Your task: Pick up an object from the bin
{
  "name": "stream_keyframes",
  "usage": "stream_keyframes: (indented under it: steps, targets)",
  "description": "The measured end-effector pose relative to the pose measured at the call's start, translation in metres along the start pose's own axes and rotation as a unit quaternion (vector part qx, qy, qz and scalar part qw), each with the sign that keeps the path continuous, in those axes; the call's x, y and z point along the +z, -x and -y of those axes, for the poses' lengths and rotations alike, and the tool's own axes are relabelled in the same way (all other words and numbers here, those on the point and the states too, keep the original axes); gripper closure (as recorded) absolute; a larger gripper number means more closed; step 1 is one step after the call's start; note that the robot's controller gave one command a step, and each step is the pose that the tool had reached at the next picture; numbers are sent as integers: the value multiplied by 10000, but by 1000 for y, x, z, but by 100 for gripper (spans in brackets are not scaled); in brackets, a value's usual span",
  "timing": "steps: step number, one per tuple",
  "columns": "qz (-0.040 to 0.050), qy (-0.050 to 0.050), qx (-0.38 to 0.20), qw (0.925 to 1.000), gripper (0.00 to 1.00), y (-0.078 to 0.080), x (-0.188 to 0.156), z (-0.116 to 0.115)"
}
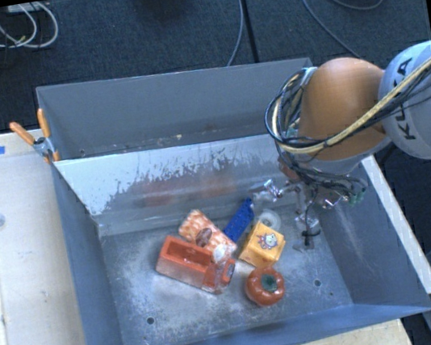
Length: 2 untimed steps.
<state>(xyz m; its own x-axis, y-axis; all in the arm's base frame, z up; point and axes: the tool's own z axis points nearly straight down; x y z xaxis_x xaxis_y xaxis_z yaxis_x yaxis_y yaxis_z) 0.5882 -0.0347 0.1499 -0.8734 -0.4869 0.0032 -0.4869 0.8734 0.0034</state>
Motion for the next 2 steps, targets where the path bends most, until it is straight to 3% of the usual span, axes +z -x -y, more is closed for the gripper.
stream_keyframes:
  steps: [1,2]
  targets:
    - [27,-19,-564,9984,0,8,15,4]
    - [20,-14,-1976,9803,0,23,65,10]
